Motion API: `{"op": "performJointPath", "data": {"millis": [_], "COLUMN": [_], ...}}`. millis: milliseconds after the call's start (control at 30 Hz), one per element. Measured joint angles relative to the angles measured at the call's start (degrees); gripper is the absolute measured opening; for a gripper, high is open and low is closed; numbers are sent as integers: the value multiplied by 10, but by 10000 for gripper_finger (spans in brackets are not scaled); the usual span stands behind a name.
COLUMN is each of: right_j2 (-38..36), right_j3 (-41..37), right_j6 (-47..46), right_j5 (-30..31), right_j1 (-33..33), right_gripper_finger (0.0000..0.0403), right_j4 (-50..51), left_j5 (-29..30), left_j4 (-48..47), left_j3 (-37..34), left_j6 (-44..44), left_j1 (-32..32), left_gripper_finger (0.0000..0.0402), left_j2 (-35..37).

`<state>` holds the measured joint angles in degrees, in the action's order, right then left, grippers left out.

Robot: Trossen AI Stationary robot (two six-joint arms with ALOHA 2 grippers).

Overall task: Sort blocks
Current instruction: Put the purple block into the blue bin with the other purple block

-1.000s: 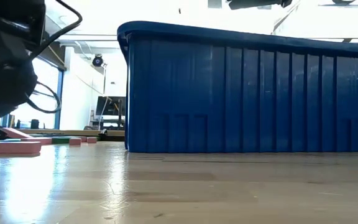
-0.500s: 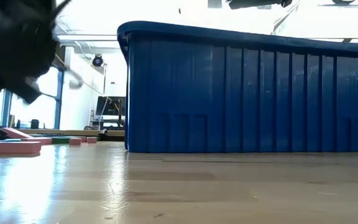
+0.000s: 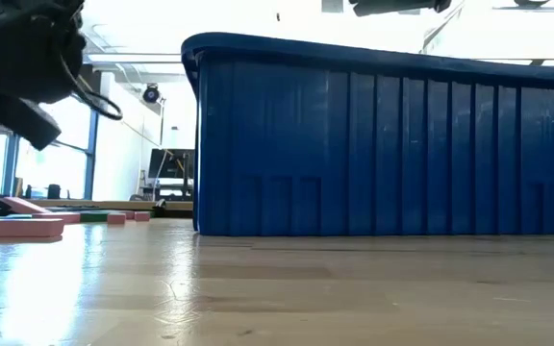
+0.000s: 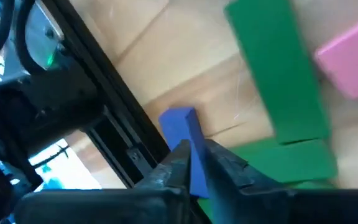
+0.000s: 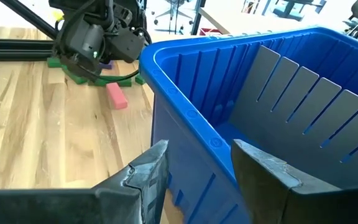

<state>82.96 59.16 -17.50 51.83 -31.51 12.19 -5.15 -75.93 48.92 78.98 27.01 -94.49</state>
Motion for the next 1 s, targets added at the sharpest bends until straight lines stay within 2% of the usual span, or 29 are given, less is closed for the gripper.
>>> {"op": "performJointPath", "data": {"millis": [200, 367, 667, 1000], "right_j2": [0, 0, 0, 0], "right_j3": [0, 0, 0, 0], "right_j6": [0, 0, -4, -4], "right_j5": [0, -3, -3, -2], "right_j1": [0, 0, 0, 0], "right_gripper_finger": [169, 169, 169, 169], "right_j4": [0, 1, 3, 2], "left_j5": [-64, -59, -73, -69], "left_j4": [23, 56, 131, 137], "left_j3": [-65, -77, -128, -127], "left_j6": [19, 30, 48, 54], "left_j1": [-4, -4, -5, -5], "left_gripper_finger": [126, 164, 157, 132], "left_j2": [40, 57, 58, 57]}}
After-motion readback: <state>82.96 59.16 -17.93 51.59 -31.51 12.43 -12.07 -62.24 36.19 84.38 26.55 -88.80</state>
